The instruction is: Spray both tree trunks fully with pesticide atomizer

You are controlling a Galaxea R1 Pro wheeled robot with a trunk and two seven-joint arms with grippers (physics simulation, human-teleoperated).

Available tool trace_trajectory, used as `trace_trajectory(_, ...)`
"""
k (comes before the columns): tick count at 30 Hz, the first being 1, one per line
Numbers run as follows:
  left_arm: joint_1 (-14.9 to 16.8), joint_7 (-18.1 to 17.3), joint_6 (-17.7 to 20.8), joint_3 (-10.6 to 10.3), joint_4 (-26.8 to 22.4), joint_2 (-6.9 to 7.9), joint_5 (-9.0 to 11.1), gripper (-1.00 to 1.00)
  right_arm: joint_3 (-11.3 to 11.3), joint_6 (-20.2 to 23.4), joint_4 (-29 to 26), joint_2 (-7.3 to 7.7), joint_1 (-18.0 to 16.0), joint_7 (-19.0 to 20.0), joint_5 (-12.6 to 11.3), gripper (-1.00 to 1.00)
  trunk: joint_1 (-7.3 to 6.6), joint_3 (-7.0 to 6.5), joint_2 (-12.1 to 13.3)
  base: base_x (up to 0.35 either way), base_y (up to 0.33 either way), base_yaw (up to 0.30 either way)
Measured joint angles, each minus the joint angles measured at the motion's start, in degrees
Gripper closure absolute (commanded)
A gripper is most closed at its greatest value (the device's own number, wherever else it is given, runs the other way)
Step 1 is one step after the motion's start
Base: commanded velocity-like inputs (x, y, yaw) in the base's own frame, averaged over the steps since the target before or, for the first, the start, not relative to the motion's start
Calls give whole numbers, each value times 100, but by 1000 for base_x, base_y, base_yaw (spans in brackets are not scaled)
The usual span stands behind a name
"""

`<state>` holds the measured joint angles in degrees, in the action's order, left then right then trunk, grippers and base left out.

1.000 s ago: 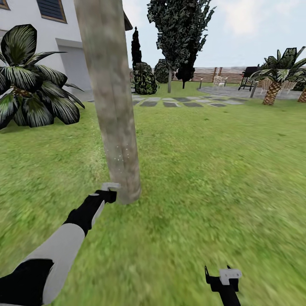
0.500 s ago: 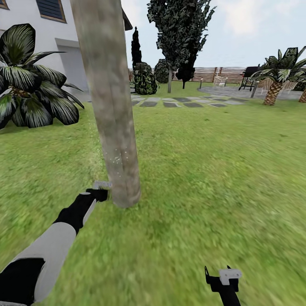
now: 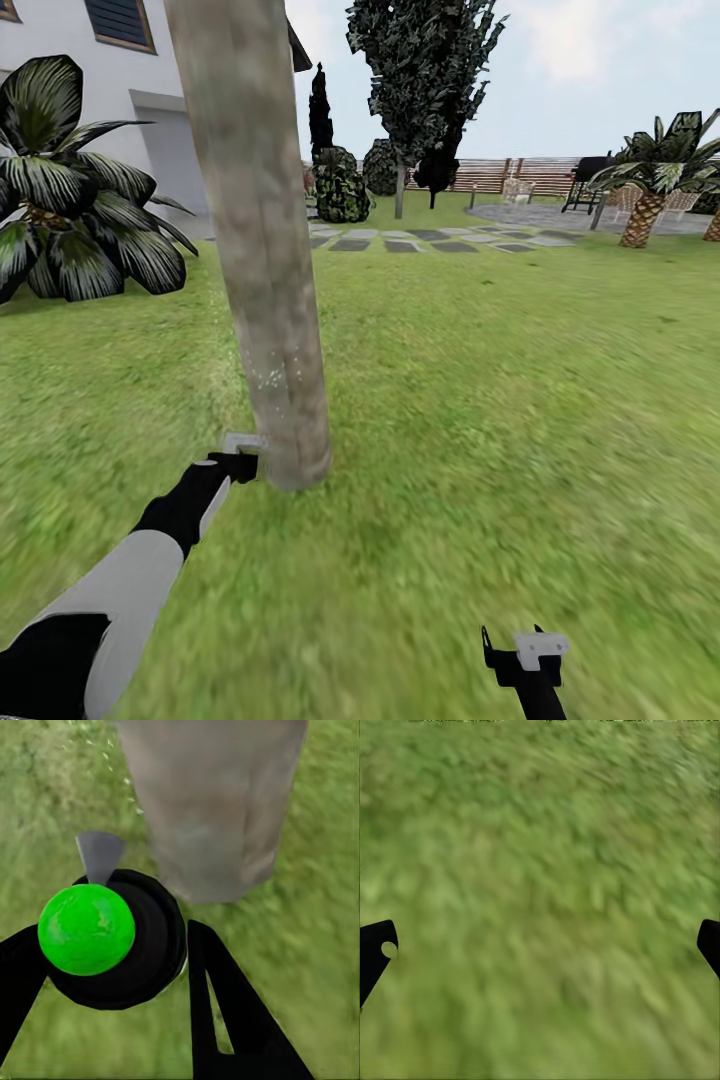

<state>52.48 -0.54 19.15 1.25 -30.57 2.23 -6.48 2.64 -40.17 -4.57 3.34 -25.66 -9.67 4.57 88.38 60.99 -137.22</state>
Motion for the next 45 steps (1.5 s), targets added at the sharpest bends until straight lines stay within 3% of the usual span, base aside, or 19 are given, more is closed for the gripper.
trace_trajectory(2,-6,9,14,-5,7,107,15,100,0,0,0,0,0,0,0,-100,0,0,0,266,130,0)
trace_trajectory(4,-9,16,14,-14,11,118,27,100,-1,0,0,0,0,0,-1,-100,0,0,0,140,56,0)
trace_trajectory(6,-12,18,10,-27,17,51,38,100,-1,2,0,0,0,0,-1,-100,0,0,0,34,14,0)
trace_trajectory(10,-141,9,7,-39,17,-309,40,100,-1,0,8,0,0,0,-1,-100,0,0,0,5,2,0)
trace_trajectory(13,-165,11,27,-46,15,-392,6,100,-1,0,9,0,0,5,0,-100,0,0,0,0,0,0)
trace_trajectory(15,-167,11,44,-48,17,-344,-5,100,0,0,9,0,0,4,0,-100,0,0,0,0,0,0)
trace_trajectory(16,-177,13,59,-35,48,-107,45,100,-2,0,9,0,0,1,-1,-100,0,0,0,0,0,0)
trace_trajectory(17,-251,23,58,-37,58,84,-41,100,1,1,9,0,0,4,1,-100,0,1,0,0,0,0)
trace_trajectory(21,-341,12,54,-42,52,-65,25,100,-1,4,9,0,0,6,-1,-100,0,0,0,0,0,0)
trace_trajectory(24,-352,9,60,-70,-11,-457,28,100,-1,0,9,0,0,8,-1,-100,0,0,0,0,0,0)
trace_trajectory(26,-352,11,65,-100,-24,-530,-4,100,-1,4,9,0,0,4,0,-100,0,0,0,0,0,0)
trace_trajectory(27,-348,12,70,-71,-33,-474,-26,100,0,1,9,0,0,5,0,-100,0,0,0,0,0,0)
trace_trajectory(29,-345,1,59,-32,-41,-51,-12,100,1,0,9,0,0,7,1,-100,0,0,0,0,0,0)
trace_trajectory(32,-345,-1,60,-52,-67,74,48,100,-1,0,9,0,0,8,0,-100,0,0,0,-196,0,0)
trace_trajectory(36,-330,7,104,-70,-500,-98,65,100,-1,0,11,0,0,4,-1,-100,-1,-1,0,-236,0,0)
trace_trajectory(38,-297,5,564,-83,-988,-323,49,100,-1,0,9,0,0,5,-1,-100,-1,-1,0,-33,0,0)
trace_trajectory(41,-304,2,1055,-94,-1676,-513,36,100,-1,0,10,0,0,4,-1,-100,-1,-1,-1,-8,0,0)
trace_trajectory(43,-303,-2,1359,-79,-2132,-520,-7,100,-1,2,11,0,0,5,0,-100,0,-1,0,-1,0,0)
trace_trajectory(45,-300,-6,1536,-53,-2290,-466,-20,100,0,3,9,0,0,5,0,-100,0,0,0,0,0,0)
